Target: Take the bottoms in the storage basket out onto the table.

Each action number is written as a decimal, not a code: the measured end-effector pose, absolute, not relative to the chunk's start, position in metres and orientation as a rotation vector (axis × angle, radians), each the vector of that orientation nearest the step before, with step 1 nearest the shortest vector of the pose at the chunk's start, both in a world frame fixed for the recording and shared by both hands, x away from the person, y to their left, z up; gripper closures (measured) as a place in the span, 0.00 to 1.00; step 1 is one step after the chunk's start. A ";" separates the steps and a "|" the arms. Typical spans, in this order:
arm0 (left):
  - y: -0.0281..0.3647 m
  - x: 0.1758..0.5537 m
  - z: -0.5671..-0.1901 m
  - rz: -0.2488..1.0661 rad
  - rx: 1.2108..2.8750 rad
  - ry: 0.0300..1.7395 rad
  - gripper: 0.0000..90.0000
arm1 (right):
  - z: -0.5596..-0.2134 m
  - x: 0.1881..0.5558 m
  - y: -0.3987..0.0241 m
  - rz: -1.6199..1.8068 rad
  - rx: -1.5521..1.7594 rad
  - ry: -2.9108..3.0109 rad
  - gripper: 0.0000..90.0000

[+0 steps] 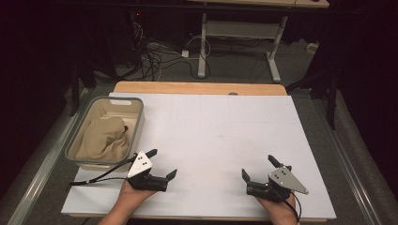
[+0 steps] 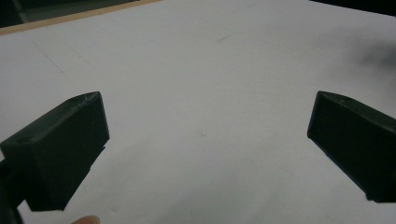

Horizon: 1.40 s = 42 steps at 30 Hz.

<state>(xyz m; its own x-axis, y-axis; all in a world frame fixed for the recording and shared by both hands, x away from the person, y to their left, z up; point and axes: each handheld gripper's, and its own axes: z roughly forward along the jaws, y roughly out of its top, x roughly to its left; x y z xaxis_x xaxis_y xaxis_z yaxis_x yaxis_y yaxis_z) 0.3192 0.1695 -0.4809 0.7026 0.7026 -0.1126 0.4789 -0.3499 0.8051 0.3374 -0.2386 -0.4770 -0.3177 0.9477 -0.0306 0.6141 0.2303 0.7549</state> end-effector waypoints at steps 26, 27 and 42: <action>0.172 0.310 -0.480 0.406 1.869 0.798 0.00 | -0.472 0.268 -0.240 1.288 1.038 1.753 0.00; 0.172 0.311 -0.479 0.393 1.863 0.799 0.00 | -0.472 0.268 -0.241 1.292 1.043 1.753 0.00; 0.177 0.308 -0.470 0.373 1.834 0.799 0.00 | -0.472 0.269 -0.241 1.308 1.020 1.756 0.00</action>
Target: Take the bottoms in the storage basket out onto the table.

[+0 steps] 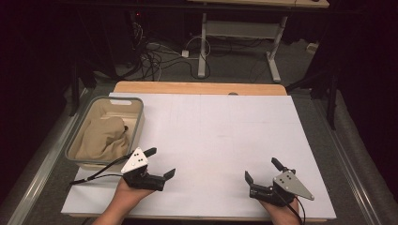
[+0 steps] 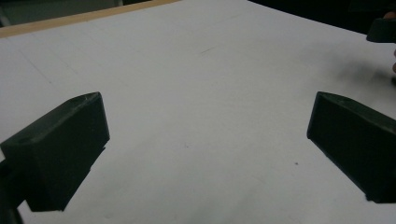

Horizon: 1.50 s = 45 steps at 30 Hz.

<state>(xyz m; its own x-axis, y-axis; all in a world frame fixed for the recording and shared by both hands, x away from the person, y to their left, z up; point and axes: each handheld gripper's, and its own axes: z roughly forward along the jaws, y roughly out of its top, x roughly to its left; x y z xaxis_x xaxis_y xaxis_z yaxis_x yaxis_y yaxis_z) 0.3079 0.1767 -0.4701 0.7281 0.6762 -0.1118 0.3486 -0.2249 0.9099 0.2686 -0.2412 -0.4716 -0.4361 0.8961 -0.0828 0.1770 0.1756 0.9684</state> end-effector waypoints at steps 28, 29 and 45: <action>0.190 0.297 -0.432 0.358 1.856 0.740 0.00 | -0.468 0.267 -0.243 1.314 1.016 1.740 0.00; 0.191 0.297 -0.430 0.363 1.856 0.742 0.00 | -0.468 0.267 -0.243 1.312 1.016 1.742 0.00; 0.221 0.300 -0.415 0.438 1.823 0.799 0.00 | -0.469 0.268 -0.241 1.308 1.014 1.752 0.00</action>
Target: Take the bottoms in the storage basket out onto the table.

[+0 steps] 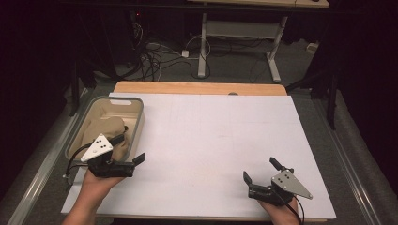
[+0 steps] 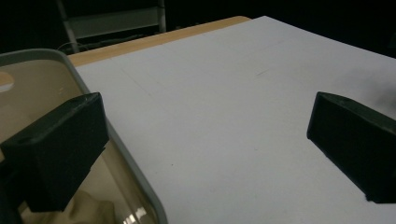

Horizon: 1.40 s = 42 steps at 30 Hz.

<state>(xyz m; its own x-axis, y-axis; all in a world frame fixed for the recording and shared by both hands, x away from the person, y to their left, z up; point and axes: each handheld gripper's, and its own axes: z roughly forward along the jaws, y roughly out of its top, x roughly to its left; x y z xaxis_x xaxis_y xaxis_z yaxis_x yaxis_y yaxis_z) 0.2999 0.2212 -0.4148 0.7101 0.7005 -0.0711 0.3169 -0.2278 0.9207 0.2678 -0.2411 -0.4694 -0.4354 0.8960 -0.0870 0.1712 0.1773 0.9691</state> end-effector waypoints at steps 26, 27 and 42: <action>0.280 0.312 -0.404 0.539 1.795 0.917 0.00 | -0.468 0.266 -0.238 1.274 1.014 1.733 0.00; 0.283 0.312 -0.404 0.547 1.789 0.926 0.00 | -0.467 0.265 -0.239 1.264 1.018 1.728 0.00; 0.319 0.319 -0.410 0.594 1.761 1.035 0.00 | -0.465 0.264 -0.245 1.275 1.023 1.715 0.00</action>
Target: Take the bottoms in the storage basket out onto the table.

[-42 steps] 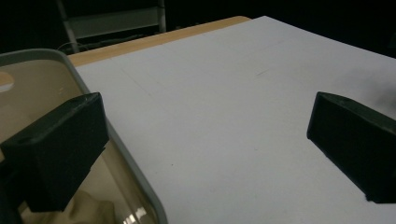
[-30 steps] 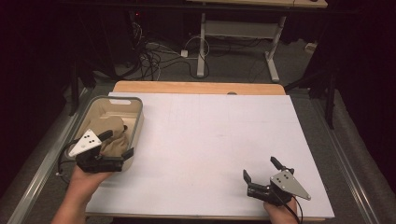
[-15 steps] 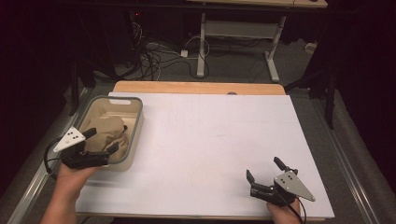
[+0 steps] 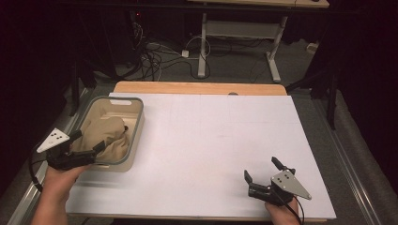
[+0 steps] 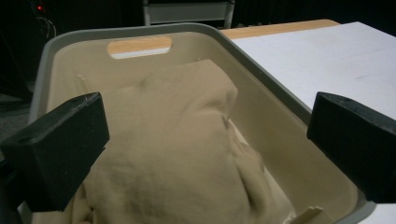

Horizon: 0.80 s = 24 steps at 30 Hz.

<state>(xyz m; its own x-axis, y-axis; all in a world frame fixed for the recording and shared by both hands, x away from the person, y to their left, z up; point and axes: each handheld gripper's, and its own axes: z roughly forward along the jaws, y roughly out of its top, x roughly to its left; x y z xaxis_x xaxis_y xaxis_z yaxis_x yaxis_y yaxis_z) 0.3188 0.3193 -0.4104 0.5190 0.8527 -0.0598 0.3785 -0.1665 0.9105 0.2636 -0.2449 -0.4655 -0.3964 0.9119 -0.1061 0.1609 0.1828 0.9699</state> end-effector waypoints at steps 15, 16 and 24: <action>0.358 0.318 -0.418 0.601 1.695 1.159 0.00 | -0.469 0.269 -0.238 1.259 1.011 1.745 0.00; 0.359 0.318 -0.419 0.599 1.692 1.164 0.00 | -0.469 0.268 -0.238 1.258 1.011 1.747 0.00; 0.358 0.324 -0.425 0.587 1.729 1.198 0.00 | -0.470 0.269 -0.240 1.257 1.023 1.741 0.00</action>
